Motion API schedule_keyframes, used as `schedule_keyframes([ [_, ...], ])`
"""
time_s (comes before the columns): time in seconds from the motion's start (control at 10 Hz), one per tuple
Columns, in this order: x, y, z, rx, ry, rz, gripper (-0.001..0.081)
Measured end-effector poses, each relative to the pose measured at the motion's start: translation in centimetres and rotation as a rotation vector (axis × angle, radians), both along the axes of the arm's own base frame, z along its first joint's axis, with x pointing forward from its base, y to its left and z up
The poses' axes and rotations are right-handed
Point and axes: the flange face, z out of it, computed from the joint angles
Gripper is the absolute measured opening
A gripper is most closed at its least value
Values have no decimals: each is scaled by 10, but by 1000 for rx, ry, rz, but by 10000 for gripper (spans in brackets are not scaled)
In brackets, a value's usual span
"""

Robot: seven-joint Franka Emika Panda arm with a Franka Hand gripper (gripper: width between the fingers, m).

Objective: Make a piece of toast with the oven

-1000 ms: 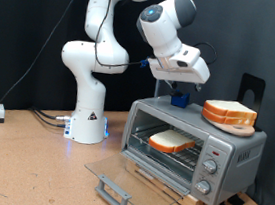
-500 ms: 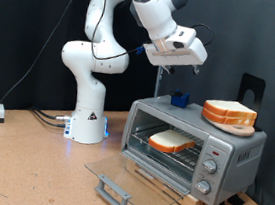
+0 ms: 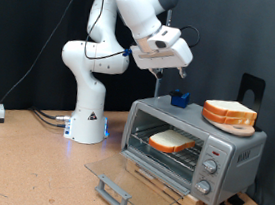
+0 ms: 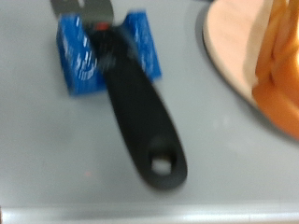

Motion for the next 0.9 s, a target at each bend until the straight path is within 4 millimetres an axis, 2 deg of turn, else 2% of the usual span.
schedule_keyframes([
  [0.6,13,-90,1,-12,-7,-73,807],
  [0.7,17,-98,0,-4,-10,-66,807],
  [0.9,16,-94,-1,1,19,-92,807],
])
